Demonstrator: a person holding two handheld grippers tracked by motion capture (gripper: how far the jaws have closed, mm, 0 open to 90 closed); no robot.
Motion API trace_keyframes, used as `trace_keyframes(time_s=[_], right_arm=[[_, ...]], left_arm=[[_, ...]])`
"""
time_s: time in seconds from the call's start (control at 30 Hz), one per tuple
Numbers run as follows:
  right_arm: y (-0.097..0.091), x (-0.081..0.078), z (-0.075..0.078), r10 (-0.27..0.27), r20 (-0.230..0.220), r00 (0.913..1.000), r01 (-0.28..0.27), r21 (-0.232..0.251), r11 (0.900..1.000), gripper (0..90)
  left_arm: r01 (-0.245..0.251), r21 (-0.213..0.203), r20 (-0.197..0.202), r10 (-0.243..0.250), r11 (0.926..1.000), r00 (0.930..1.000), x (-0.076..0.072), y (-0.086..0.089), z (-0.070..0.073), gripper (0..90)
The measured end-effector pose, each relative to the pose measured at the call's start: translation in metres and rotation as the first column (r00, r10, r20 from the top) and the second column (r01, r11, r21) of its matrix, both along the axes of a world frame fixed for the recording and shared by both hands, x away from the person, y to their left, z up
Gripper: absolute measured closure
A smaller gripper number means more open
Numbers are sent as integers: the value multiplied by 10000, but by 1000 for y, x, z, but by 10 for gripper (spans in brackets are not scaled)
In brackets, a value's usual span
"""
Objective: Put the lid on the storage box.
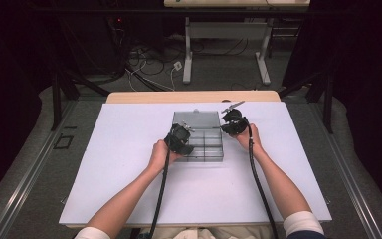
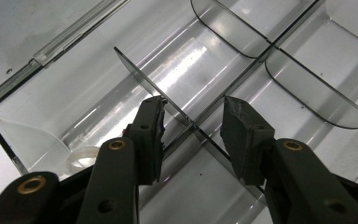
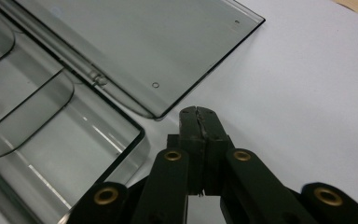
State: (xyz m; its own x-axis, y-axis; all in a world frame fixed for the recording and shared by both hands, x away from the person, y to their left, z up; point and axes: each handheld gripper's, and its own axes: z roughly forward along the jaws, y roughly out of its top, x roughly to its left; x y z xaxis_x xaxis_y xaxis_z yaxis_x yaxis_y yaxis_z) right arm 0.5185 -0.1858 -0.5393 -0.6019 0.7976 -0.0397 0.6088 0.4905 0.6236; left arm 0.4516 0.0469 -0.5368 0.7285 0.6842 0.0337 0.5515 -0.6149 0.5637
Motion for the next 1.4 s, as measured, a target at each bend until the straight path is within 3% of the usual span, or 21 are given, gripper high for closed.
trace_keyframes(time_s=[0.13, 0.23, 0.27, 0.4, 0.43, 0.63, 0.8, 0.87, 0.9, 1.0, 1.07, 1.17, 1.4], right_arm=[[2, 6, -3, -189, -244, 9995, 192, 152, 9997, 900], [5, 11, -7, -279, -53, 9996, 282, 616, 9977, 900], [5, 11, -5, -249, -191, 9995, 255, 290, 9993, 900], [9, 15, -9, -288, -265, 9992, 295, 265, 9992, 900], [10, 16, -10, -373, -225, 9991, 383, 447, 9983, 900], [8, 19, -10, -354, -353, 9988, 368, 393, 9986, 900], [7, 22, -10, -513, -435, 9977, 541, 657, 9964, 900], [7, 24, -14, -478, 25, 9989, 472, 1101, 9928, 900], [7, 24, -11, -574, -281, 9980, 592, 700, 9958, 900], [7, 26, -12, -601, -14, 9982, 600, 766, 9953, 900], [7, 26, -10, -703, -183, 9974, 713, 597, 9957, 900], [6, 27, -11, -838, 303, 9960, 802, 1056, 9912, 900], [7, 24, -3, -876, 877, 9923, 781, 1060, 9913, 900]], left_arm=[[-8, 23, 28, 8, 10000, 10000, 0, 0, 0, 594], [-2, 45, 43, 2, 10000, 10000, 0, 0, 0, 594], [1, 2, 6, -1, 10000, 10000, 0, 0, 0, 594], [10, 70, 21, -10, 10000, 10000, 0, 0, 0, 594], [5, 66, 14, -5, 10000, 10000, 0, 0, 0, 594], [18, 89, 40, -19, 10000, 10000, 0, 0, 0, 594], [22, 101, 51, -23, 9999, 10000, 0, -1, 0, 593], [27, 101, 52, -27, 9999, 10000, 0, -1, 0, 594], [26, 99, 51, -26, 9999, 10000, 0, -1, 0, 593], [29, 99, 52, -29, 9999, 10000, 0, -1, 0, 593], [25, 99, 54, -25, 9999, 10000, 0, -1, 0, 594], [28, 100, 53, -29, 9999, 10000, 0, -1, 0, 593], [48, 126, 50, -48, 9999, 10000, 0, -1, 0, 593]])
